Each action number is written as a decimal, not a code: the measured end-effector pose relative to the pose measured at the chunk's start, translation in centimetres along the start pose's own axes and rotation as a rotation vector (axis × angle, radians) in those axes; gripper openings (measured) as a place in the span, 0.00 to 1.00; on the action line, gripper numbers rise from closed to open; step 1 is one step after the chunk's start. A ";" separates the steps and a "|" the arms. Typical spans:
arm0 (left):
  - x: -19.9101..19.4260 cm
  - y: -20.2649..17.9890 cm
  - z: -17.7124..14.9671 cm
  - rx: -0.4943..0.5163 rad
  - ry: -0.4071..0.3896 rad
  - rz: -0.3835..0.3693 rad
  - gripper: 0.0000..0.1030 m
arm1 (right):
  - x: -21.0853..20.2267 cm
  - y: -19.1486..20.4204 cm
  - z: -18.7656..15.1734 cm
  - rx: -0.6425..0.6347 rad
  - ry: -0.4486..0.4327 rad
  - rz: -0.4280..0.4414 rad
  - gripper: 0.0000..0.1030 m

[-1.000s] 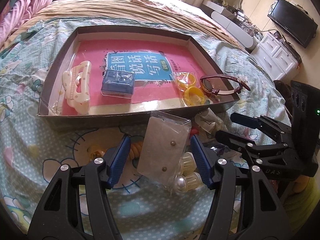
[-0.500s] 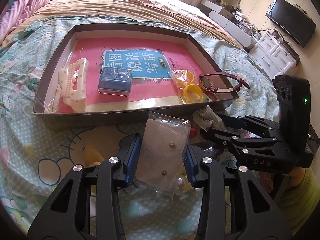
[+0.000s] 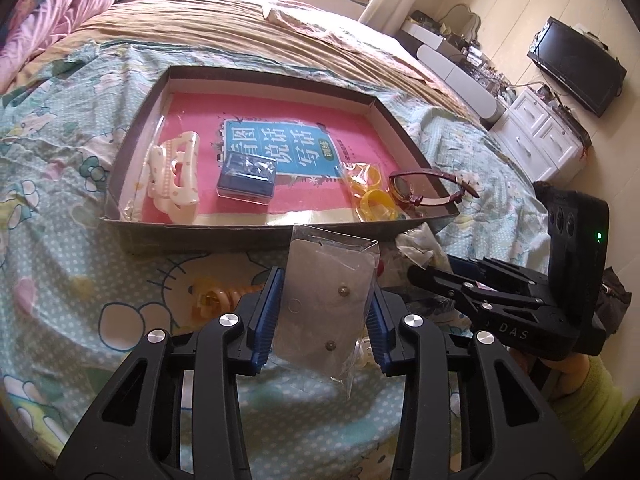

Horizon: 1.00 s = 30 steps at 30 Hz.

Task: Organize jewelry
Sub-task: 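Carry the earring bag into the tray with left while right carries the white bag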

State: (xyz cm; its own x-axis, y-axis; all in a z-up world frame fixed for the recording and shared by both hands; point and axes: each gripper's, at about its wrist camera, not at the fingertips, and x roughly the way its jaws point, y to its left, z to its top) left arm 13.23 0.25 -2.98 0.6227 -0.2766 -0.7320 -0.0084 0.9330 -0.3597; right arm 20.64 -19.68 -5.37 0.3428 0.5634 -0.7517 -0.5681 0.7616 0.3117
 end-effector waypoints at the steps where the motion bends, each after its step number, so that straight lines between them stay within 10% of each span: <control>1: -0.3 0.0 0.0 -0.002 -0.009 -0.002 0.30 | -0.4 0.0 -0.1 0.003 -0.010 0.000 0.38; 30: -5.2 2.3 3.8 -0.065 -0.181 0.038 0.30 | -6.0 1.8 3.2 0.001 -0.201 0.031 0.38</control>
State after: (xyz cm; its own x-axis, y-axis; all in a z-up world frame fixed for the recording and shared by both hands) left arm 12.96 4.71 2.17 0.7511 -0.1899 -0.6323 -0.0818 0.9236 -0.3746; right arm 19.98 -20.66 1.60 0.4677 0.6390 -0.6107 -0.5803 0.7431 0.3332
